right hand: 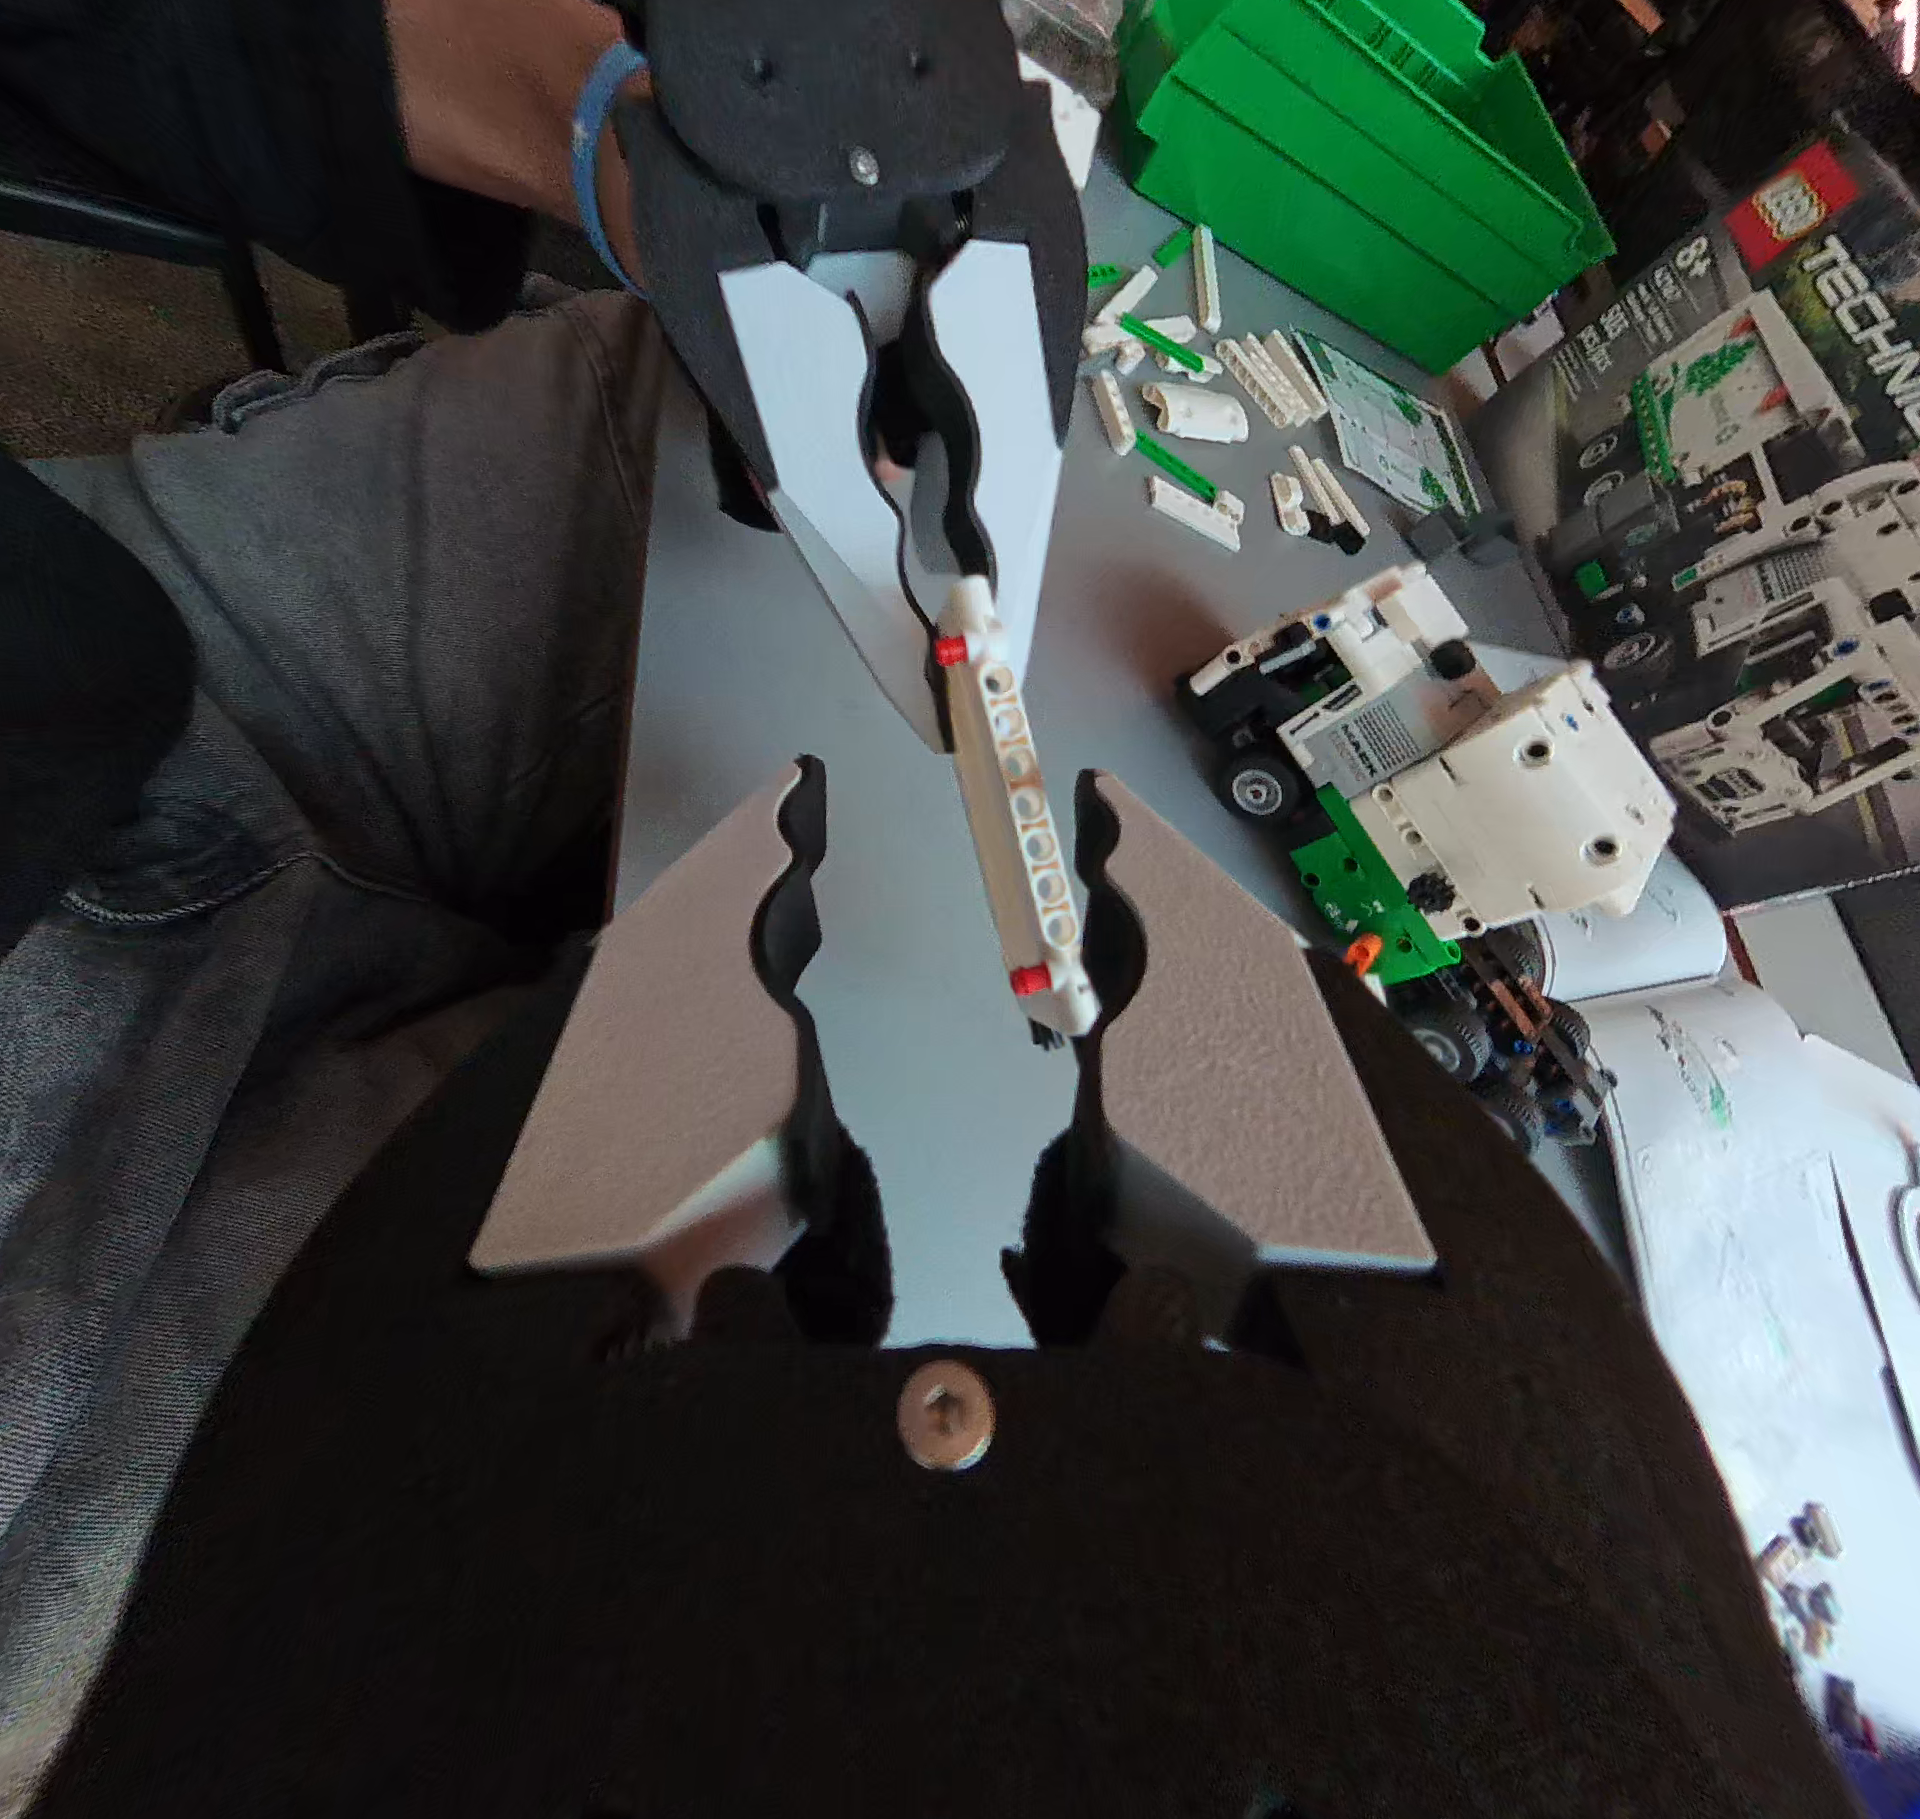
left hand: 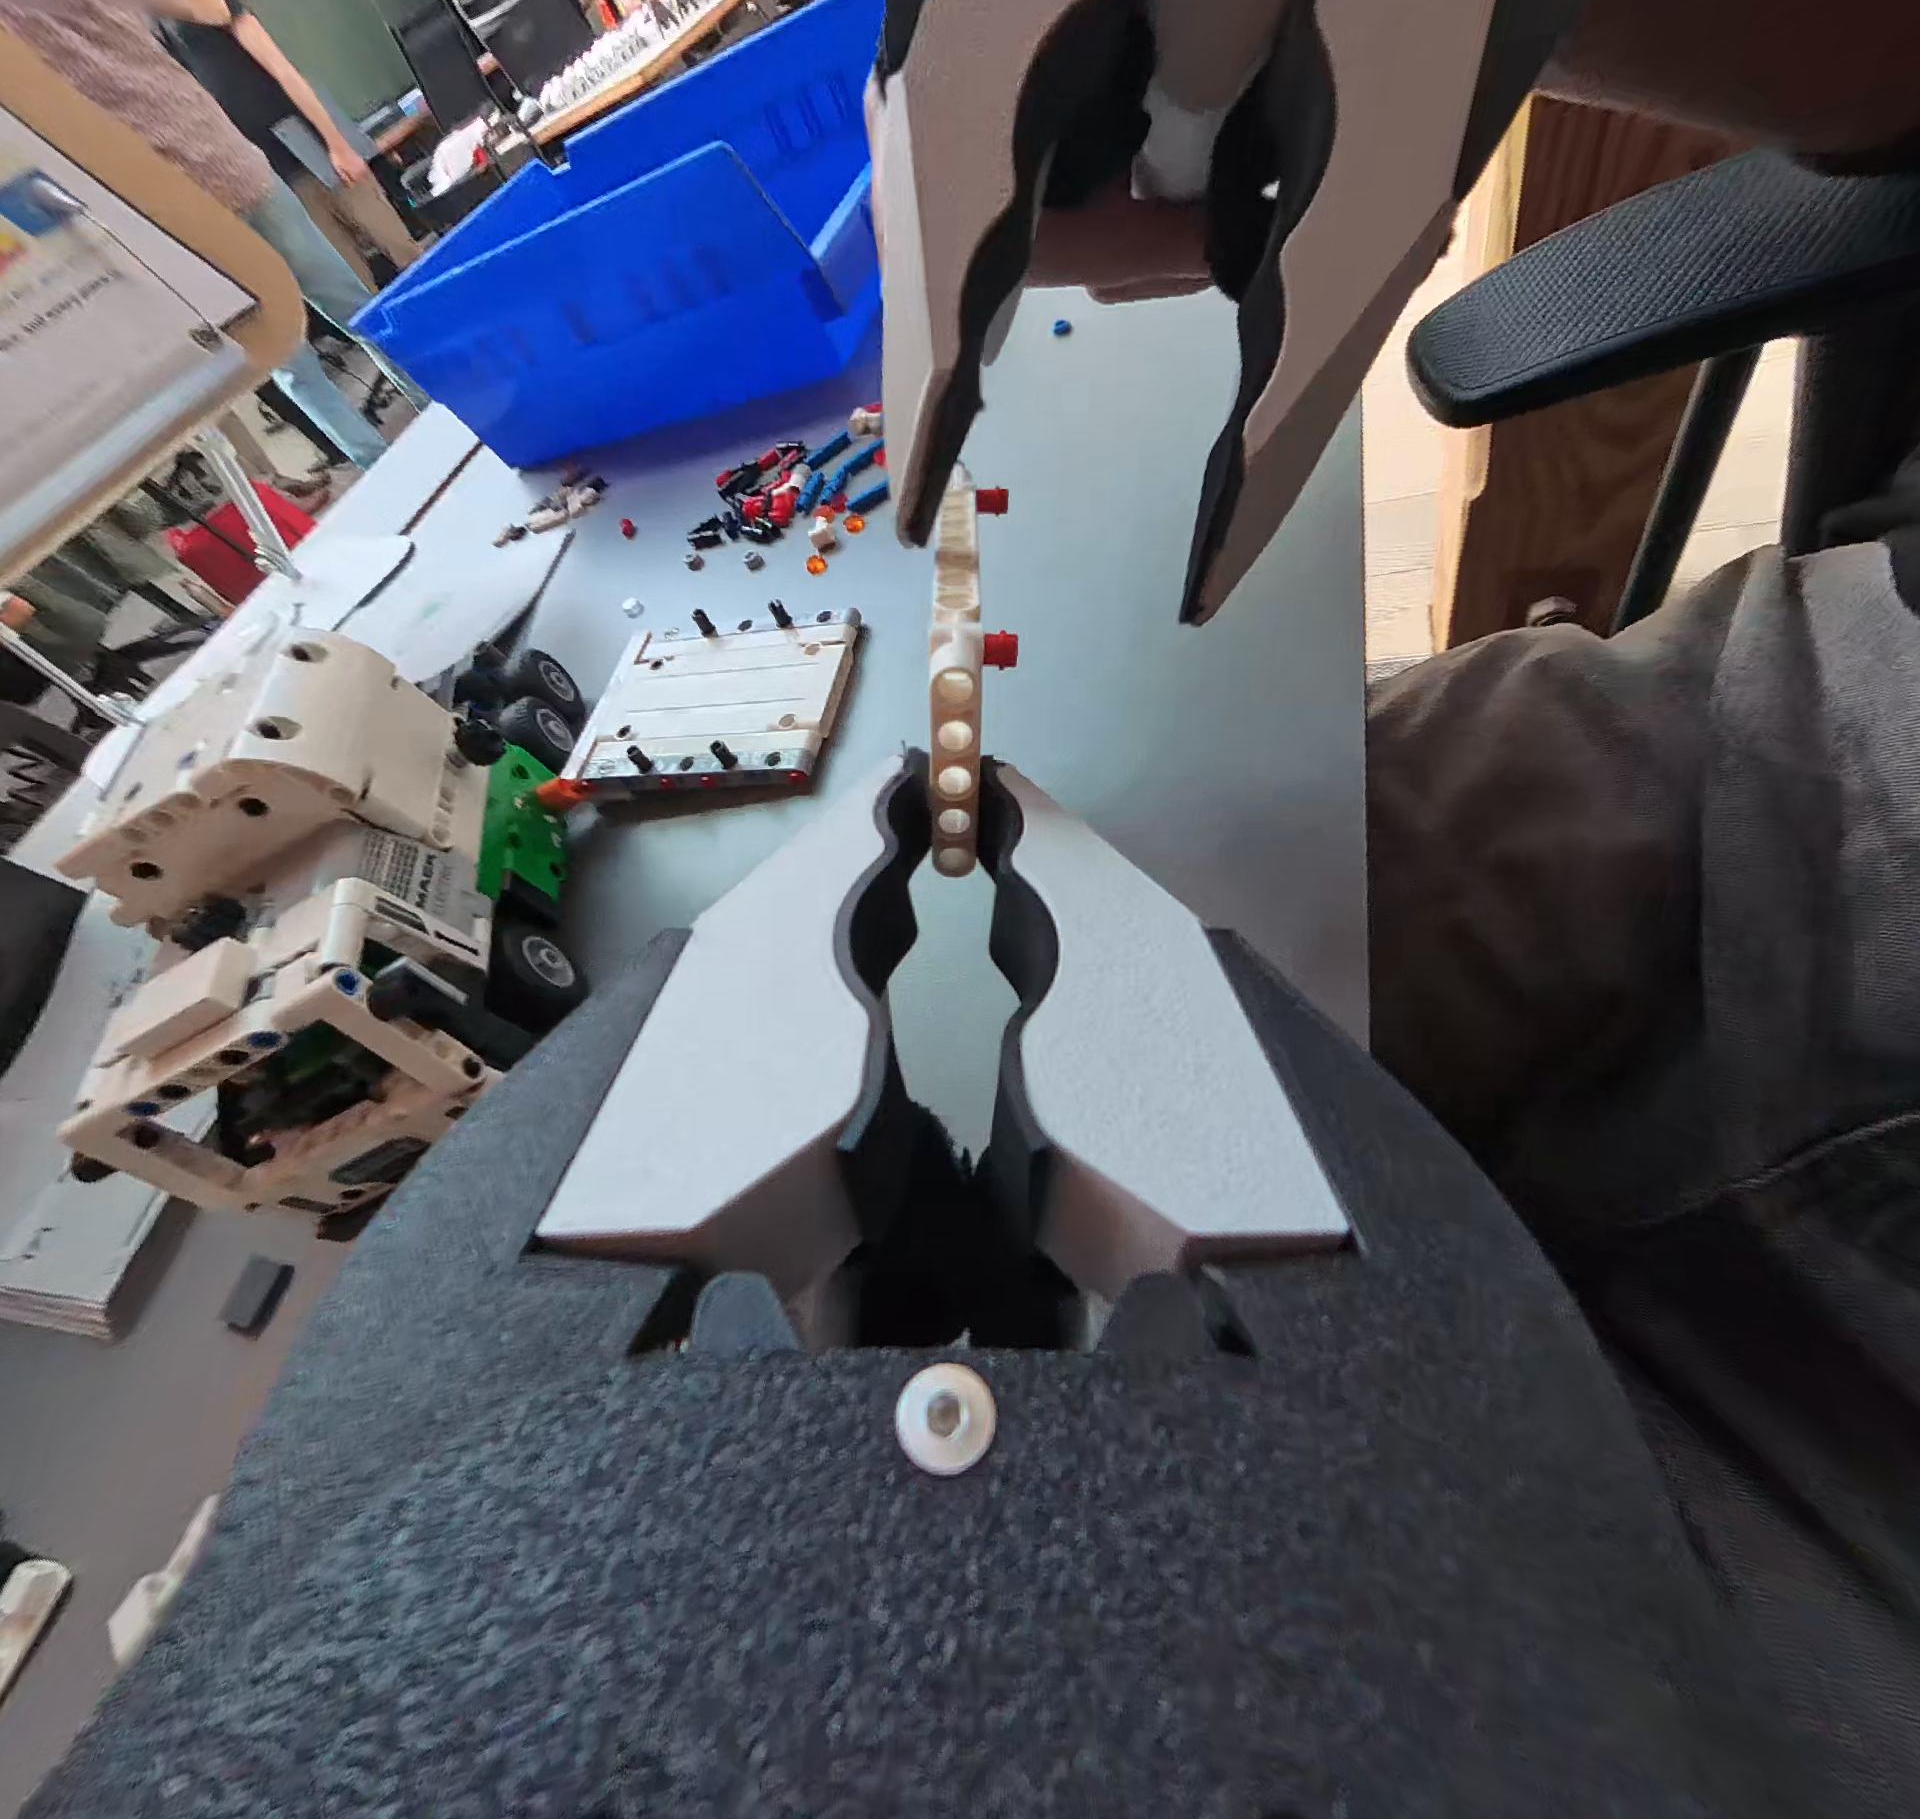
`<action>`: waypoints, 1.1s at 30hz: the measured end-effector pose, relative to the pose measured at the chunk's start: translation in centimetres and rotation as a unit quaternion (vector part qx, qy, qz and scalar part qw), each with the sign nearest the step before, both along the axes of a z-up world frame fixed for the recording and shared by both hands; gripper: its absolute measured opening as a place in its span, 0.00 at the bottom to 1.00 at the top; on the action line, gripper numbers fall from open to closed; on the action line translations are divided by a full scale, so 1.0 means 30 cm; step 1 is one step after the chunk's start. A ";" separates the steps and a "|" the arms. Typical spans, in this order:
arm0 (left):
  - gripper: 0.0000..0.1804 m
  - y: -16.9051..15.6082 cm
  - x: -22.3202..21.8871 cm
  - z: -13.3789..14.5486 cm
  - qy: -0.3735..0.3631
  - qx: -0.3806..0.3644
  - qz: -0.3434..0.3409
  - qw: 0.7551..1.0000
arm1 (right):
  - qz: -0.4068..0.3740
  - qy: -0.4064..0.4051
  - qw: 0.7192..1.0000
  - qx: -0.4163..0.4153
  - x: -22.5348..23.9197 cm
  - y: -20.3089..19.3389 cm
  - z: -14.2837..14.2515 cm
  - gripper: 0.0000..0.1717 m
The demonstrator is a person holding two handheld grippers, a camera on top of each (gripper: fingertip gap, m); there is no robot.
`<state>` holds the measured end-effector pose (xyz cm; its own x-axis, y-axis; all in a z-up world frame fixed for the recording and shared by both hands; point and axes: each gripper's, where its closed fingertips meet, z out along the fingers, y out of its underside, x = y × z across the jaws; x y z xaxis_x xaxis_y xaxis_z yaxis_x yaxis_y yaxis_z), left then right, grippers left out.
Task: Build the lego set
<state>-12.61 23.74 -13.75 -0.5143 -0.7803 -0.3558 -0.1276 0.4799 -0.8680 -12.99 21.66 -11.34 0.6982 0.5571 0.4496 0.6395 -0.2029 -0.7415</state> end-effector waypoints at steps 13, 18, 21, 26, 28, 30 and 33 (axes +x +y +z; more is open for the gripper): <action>0.04 -0.014 -0.001 -0.053 -0.028 0.109 -0.002 0.994 | 0.001 -0.112 0.994 0.004 -0.058 0.045 -0.009 0.15; 0.04 -0.014 0.001 -0.059 -0.026 0.114 0.000 0.993 | -0.004 -0.128 0.991 -0.023 -0.034 0.036 -0.054 0.15; 0.04 -0.013 0.002 -0.061 -0.025 0.117 0.001 0.993 | 0.000 -0.135 0.991 -0.014 -0.039 0.041 -0.058 0.09; 0.04 -0.015 0.002 -0.064 -0.024 0.120 0.000 0.992 | 0.001 -0.137 0.990 -0.024 -0.038 0.039 -0.064 0.05; 0.04 -0.015 0.002 -0.068 -0.023 0.124 0.001 0.992 | 0.007 -0.152 0.988 -0.020 -0.037 0.038 -0.068 0.05; 0.04 -0.012 0.002 -0.064 -0.027 0.123 0.003 0.992 | 0.003 -0.156 0.988 -0.013 -0.038 0.042 -0.065 0.05; 0.04 -0.012 -0.003 -0.048 -0.038 0.113 0.000 0.993 | 0.001 -0.126 0.992 -0.019 -0.046 0.032 -0.053 0.07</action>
<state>-12.70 23.38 -15.19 -0.4787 -0.6761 -0.5602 -0.0654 0.6637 -0.7451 -14.36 22.61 -12.94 0.5653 0.5776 0.5889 0.8040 -0.2258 -0.5501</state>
